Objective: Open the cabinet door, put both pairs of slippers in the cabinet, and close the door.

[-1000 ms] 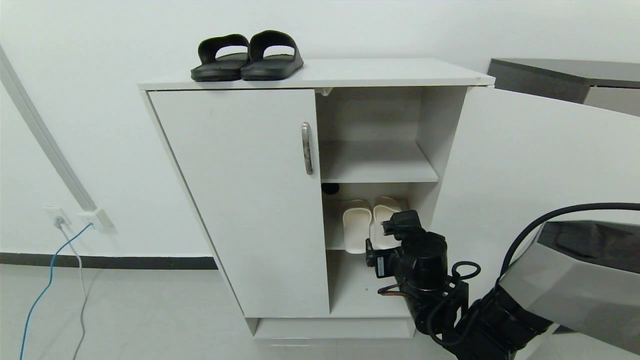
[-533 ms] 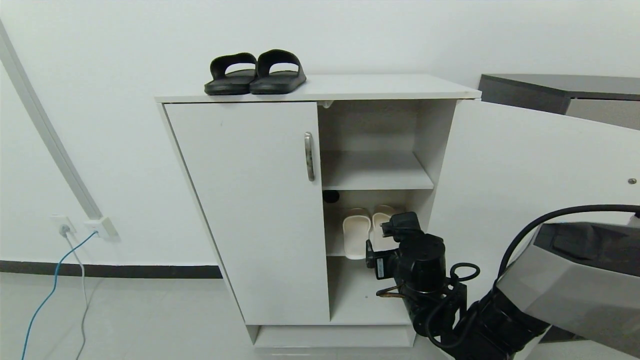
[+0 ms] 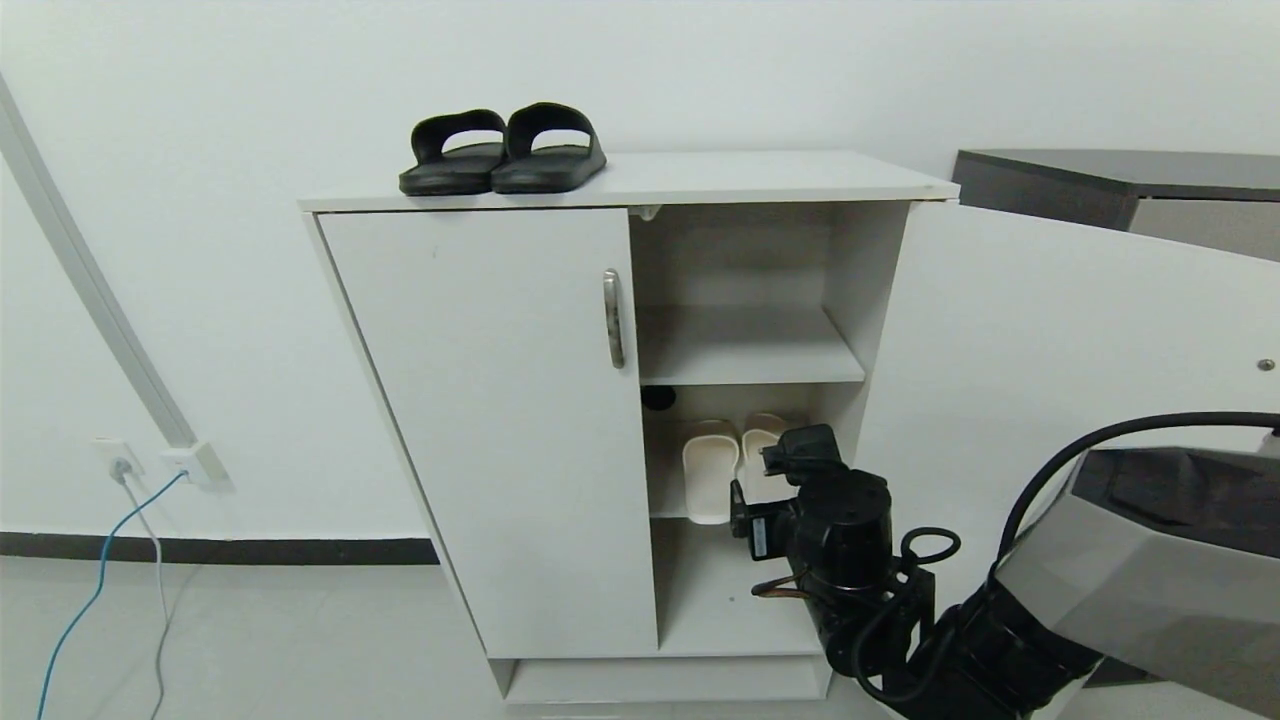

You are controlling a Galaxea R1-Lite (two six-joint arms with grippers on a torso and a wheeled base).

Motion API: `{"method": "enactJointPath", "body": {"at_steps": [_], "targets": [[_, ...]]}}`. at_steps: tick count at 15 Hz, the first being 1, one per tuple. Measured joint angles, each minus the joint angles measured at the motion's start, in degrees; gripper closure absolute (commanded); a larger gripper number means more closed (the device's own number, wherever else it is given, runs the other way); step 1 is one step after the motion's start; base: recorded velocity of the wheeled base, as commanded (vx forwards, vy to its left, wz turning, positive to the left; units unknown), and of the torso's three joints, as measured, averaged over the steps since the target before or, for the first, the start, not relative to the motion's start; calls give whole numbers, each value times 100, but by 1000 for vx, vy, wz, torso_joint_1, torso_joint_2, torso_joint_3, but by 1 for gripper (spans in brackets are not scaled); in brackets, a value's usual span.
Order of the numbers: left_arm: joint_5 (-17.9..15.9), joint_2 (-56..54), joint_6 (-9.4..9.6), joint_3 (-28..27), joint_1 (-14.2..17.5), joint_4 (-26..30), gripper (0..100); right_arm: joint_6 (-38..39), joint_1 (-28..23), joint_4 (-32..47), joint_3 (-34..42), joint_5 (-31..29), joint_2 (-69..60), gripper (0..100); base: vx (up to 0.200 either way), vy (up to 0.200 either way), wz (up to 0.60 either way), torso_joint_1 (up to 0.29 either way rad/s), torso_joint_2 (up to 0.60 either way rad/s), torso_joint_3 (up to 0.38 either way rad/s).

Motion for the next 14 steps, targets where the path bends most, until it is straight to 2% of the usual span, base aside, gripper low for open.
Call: {"method": "enactJointPath", "body": {"at_steps": [13, 14], "targets": [[6, 0, -2, -5, -7, 0, 100, -27, -4, -187, 57, 10, 71, 0, 0, 200, 0, 2, 5, 3], [4, 0, -2, -5, -5, 0, 100, -49, -4, -299, 90, 29, 71, 0, 0, 0, 0, 0, 0, 0]]}}
